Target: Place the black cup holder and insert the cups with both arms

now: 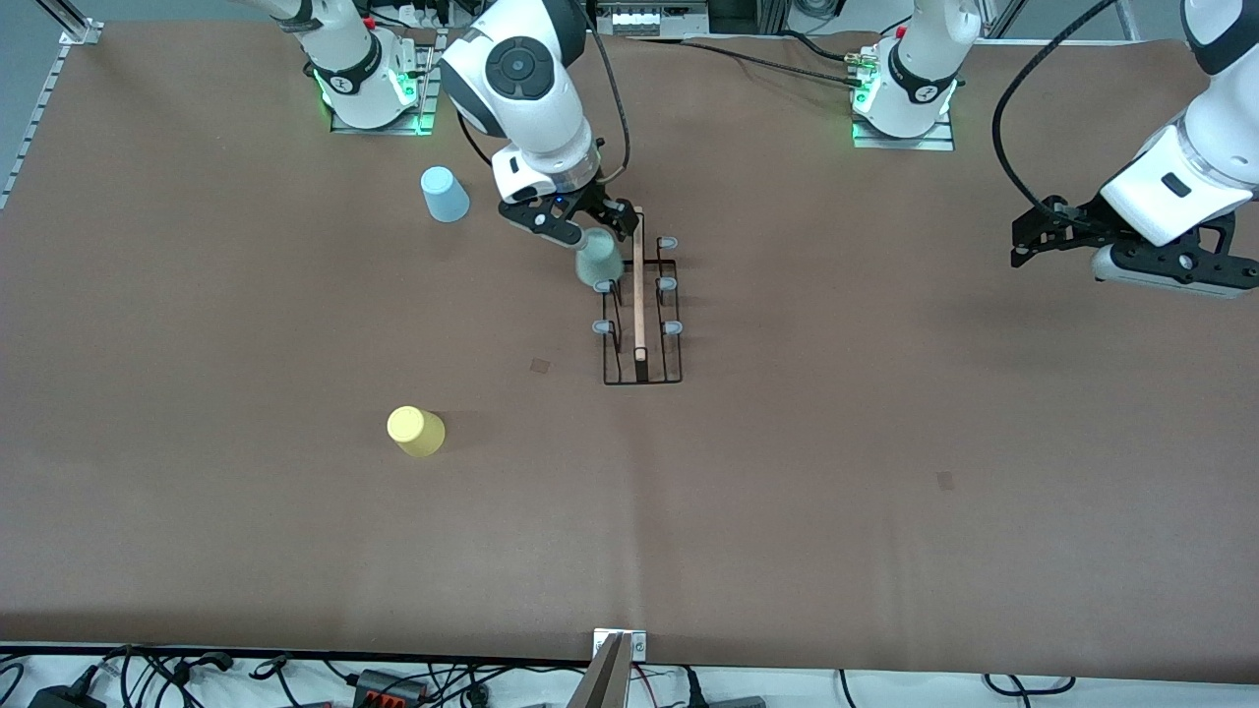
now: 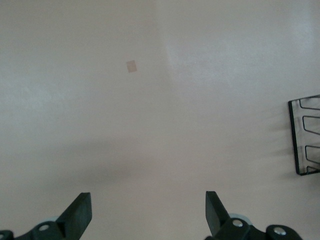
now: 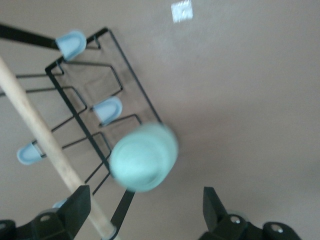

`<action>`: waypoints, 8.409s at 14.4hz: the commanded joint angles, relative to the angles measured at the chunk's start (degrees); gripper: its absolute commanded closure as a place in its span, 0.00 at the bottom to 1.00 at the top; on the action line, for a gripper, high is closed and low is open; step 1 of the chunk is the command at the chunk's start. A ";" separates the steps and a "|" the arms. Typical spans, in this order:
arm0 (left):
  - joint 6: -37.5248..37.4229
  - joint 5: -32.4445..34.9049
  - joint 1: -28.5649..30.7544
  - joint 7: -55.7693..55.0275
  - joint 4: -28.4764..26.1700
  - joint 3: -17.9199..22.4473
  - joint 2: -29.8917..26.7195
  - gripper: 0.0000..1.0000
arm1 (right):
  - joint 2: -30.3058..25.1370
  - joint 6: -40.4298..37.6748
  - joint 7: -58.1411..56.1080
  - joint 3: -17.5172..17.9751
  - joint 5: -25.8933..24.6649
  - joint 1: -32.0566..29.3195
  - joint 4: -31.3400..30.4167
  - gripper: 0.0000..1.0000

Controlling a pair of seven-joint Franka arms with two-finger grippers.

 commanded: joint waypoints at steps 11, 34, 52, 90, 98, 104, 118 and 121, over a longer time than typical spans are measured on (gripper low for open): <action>-2.64 1.17 -0.90 -2.58 0.90 -0.28 -0.12 0.00 | 6.74 9.34 -61.05 -17.78 -4.82 -13.03 0.42 0.00; -2.73 1.17 -0.90 -2.05 1.70 -0.28 0.15 0.00 | 21.61 32.04 -66.61 -21.82 -4.21 -11.19 5.78 0.00; -2.73 1.17 -0.99 -2.40 1.70 -0.28 0.15 0.00 | 7.73 6.65 -21.85 -14.10 -11.47 2.60 14.48 1.00; -2.64 0.74 -0.81 -2.23 1.87 -0.28 0.50 0.00 | -16.62 -37.97 -59.88 -25.91 -4.83 -21.30 20.35 0.00; -2.64 0.65 -0.90 -2.31 1.87 -0.28 0.50 0.00 | -6.60 -48.20 -69.93 -26.48 -2.63 -29.11 34.35 0.00; -2.73 0.56 -0.99 -2.40 1.87 -0.28 0.50 0.00 | -6.42 -46.10 -70.48 -23.32 -1.23 -30.35 32.68 0.00; -2.73 0.56 -0.81 -2.05 2.84 -0.28 1.03 0.00 | -8.18 -38.98 -71.10 -23.40 -1.13 -29.21 28.46 0.00; -2.73 0.56 -0.81 -2.05 2.93 -0.28 1.03 0.00 | -8.44 -39.23 -70.92 -23.32 -0.96 -29.21 28.81 0.00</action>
